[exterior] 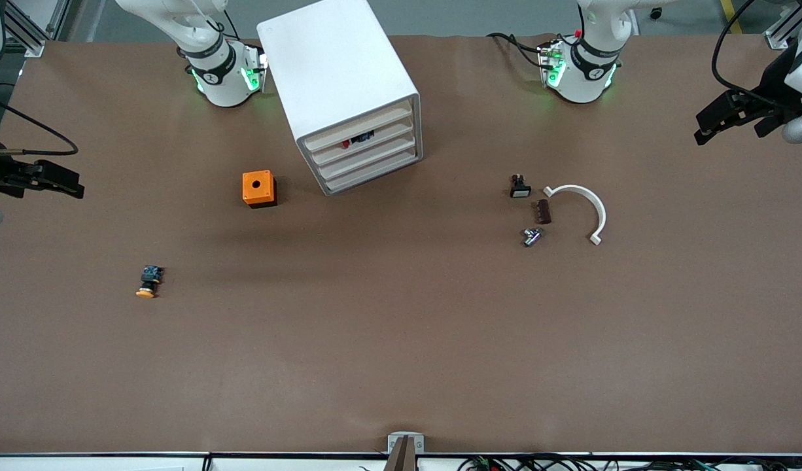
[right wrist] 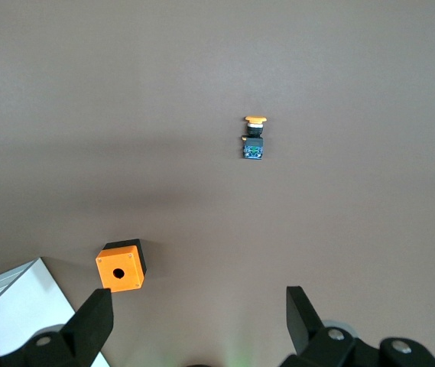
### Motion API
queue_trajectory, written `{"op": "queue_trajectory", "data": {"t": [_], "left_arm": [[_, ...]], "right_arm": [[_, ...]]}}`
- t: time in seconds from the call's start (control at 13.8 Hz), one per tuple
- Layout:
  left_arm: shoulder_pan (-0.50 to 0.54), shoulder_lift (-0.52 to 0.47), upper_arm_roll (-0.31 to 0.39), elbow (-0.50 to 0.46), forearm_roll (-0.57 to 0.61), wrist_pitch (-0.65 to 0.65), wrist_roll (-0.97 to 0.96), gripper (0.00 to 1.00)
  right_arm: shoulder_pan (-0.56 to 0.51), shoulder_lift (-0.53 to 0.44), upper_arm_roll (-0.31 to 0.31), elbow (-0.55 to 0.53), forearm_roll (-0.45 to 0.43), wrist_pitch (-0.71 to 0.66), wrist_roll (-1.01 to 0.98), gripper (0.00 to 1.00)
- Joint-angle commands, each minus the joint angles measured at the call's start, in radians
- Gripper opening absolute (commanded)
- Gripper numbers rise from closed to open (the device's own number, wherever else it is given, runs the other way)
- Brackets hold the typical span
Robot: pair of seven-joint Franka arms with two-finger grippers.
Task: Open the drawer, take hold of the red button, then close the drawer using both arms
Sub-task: 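Move the left gripper toward the white cabinet while the right gripper reaches forward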
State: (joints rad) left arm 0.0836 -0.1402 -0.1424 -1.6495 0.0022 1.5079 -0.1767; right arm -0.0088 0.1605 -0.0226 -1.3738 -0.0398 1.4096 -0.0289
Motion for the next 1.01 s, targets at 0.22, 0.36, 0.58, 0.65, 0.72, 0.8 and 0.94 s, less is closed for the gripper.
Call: {"op": "queue_trajectory", "data": {"t": [0.22, 0.36, 0.58, 0.65, 0.72, 0.8, 0.94], "left_arm": [[0.005, 0.031, -0.002, 0.023, -0.002, -0.015, 0.022, 1.00], [0.008, 0.080, 0.000, 0.031, -0.004, -0.014, 0.022, 1.00], [-0.004, 0.184, -0.008, 0.037, -0.016, -0.014, 0.008, 1.00], [-0.008, 0.215, -0.011, 0.039, -0.017, -0.008, 0.006, 1.00], [-0.011, 0.253, -0.014, 0.037, -0.019, 0.001, 0.005, 1.00], [-0.011, 0.287, -0.016, 0.037, -0.024, 0.026, 0.005, 1.00], [-0.016, 0.344, -0.016, 0.039, -0.056, 0.043, -0.030, 1.00]], "right_arm": [[-0.008, 0.007, 0.007, 0.022, 0.011, -0.011, 0.006, 1.00], [-0.007, 0.007, 0.007, 0.022, 0.011, -0.011, 0.009, 1.00], [0.000, 0.008, 0.009, 0.031, 0.011, -0.011, 0.014, 1.00], [0.001, 0.008, 0.009, 0.036, 0.011, -0.011, 0.014, 1.00], [0.004, 0.008, 0.009, 0.038, 0.009, -0.009, 0.015, 1.00], [0.004, 0.008, 0.009, 0.038, 0.009, -0.009, 0.015, 1.00], [0.003, 0.008, 0.007, 0.045, 0.009, -0.008, 0.015, 1.00]]}}
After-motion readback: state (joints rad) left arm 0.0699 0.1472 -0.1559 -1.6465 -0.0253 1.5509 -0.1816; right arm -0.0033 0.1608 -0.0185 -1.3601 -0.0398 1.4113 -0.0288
